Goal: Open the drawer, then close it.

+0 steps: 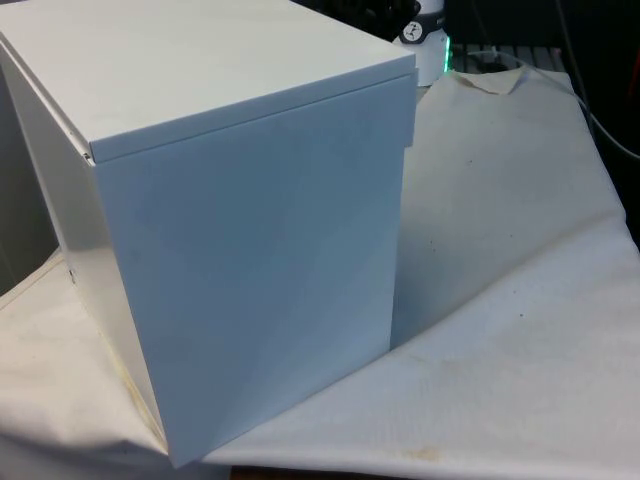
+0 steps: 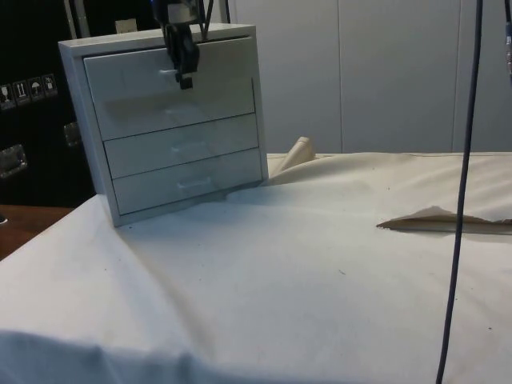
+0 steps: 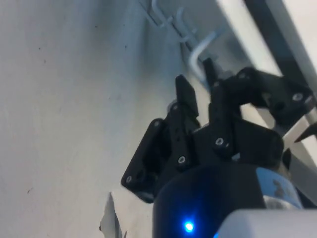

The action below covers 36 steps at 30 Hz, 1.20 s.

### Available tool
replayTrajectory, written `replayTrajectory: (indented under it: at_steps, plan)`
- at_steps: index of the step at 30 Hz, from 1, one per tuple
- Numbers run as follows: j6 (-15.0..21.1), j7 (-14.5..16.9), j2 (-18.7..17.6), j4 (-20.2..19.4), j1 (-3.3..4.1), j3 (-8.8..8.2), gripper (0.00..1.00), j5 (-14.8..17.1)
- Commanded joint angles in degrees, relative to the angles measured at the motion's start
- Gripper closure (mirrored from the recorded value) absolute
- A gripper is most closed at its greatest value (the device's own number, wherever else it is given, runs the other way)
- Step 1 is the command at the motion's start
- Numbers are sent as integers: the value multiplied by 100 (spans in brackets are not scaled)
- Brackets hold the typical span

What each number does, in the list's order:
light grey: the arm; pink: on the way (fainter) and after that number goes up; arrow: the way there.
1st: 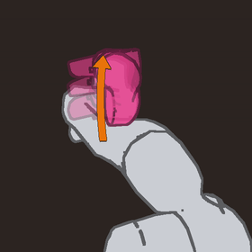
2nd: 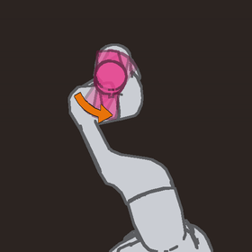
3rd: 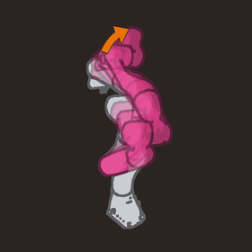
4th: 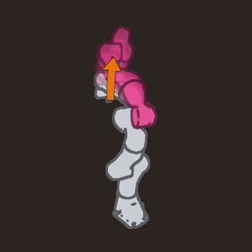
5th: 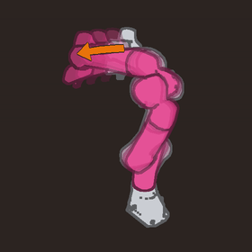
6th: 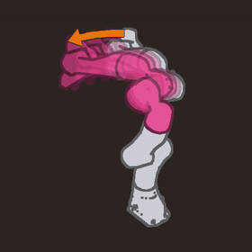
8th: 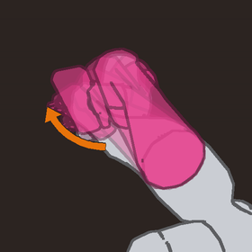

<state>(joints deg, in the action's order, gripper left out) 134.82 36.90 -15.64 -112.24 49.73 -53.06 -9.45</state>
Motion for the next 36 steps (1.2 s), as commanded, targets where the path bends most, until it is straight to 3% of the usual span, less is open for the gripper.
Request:
replayTrajectory:
  at_steps: [1, 4, 6, 10, 14, 15, 16, 23, 24, 25, 32, 33, 34, 36]
  plan:
    - [6, -17, -6, -23, 11, 6, 85, 0]
    - [23, -40, 17, -34, 23, -6, 100, -17]
    - [-6, -23, 0, 17, 0, -6, 100, -6]
    - [29, -212, 132, -97, 126, -40, 100, -109]
    - [11, -350, 206, -166, 201, -40, 100, -223]
    - [-17, -223, 103, -52, 80, 11, 100, -109]
    - [0, -384, 223, -178, 218, -34, 100, -258]
    - [-86, -630, 286, -223, 309, -11, 100, -493]
    - [-92, -458, 126, -69, 149, 40, 100, -321]
    - [-97, -682, 292, -235, 327, 0, 100, -544]
    - [-126, -825, 309, -258, 372, 11, 100, -682]
    - [-115, -619, 132, -86, 183, 57, 100, -493]
    - [-126, -842, 309, -264, 378, 11, 100, -699]
    - [-132, -882, 321, -269, 384, 11, 100, -756]
